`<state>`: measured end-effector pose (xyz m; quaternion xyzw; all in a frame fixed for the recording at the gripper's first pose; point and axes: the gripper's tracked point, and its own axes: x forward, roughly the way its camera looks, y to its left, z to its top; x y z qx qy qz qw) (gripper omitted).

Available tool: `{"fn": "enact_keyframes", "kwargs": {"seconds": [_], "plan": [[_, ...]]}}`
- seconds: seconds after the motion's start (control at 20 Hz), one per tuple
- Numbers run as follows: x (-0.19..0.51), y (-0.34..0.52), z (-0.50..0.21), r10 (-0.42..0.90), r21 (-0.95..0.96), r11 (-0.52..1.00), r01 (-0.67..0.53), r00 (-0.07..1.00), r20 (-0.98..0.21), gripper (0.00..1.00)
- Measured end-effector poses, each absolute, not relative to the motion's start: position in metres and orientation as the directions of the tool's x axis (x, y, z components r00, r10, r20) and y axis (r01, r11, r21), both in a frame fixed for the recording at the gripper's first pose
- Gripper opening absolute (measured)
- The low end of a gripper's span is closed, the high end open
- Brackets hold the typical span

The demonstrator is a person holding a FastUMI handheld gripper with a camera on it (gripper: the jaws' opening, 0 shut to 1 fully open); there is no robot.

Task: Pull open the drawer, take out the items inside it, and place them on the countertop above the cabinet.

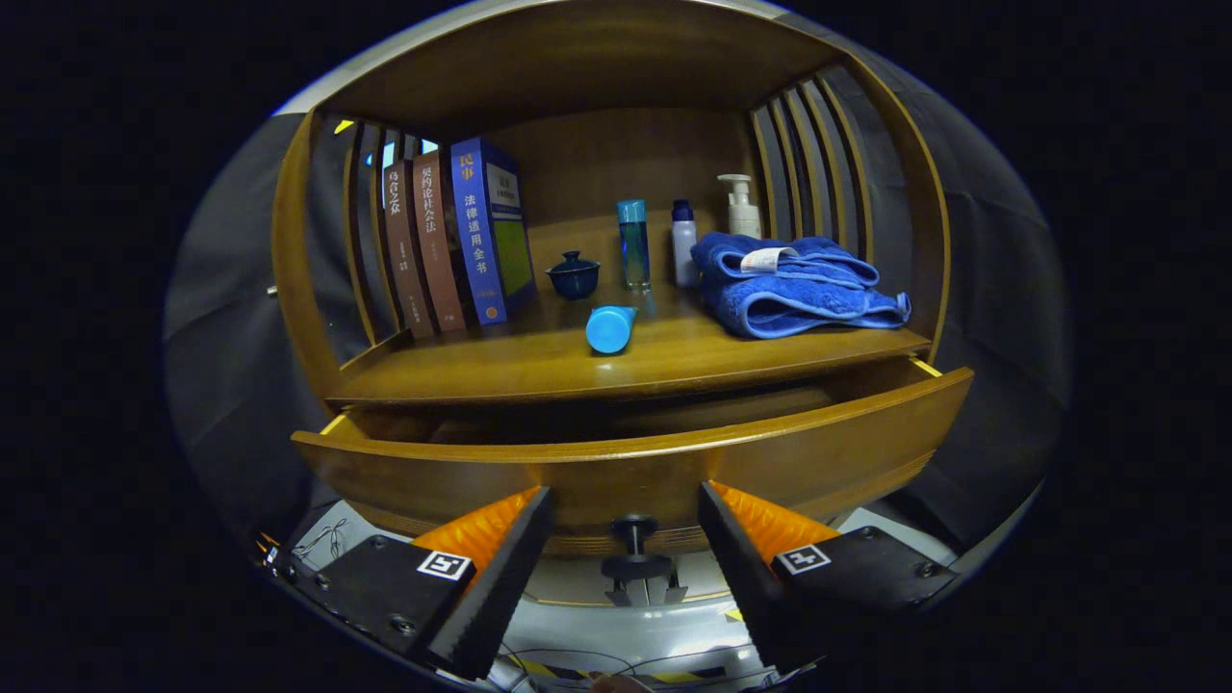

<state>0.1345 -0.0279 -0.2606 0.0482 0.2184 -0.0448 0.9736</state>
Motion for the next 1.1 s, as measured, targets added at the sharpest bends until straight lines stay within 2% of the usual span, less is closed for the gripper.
{"fn": "enact_keyframes", "kwargs": {"seconds": [0.35, 0.85, 1.1], "plan": [[0.165, -0.029, -0.264, -0.075, 0.067, 0.991, 0.115, 0.898, -0.434, 0.99], [0.163, -0.031, -0.264, -0.062, 0.059, 0.993, 0.099, 0.892, -0.447, 0.99], [0.155, -0.036, -0.229, -0.067, 0.049, 0.994, 0.094, 0.913, -0.403, 0.99]]}}
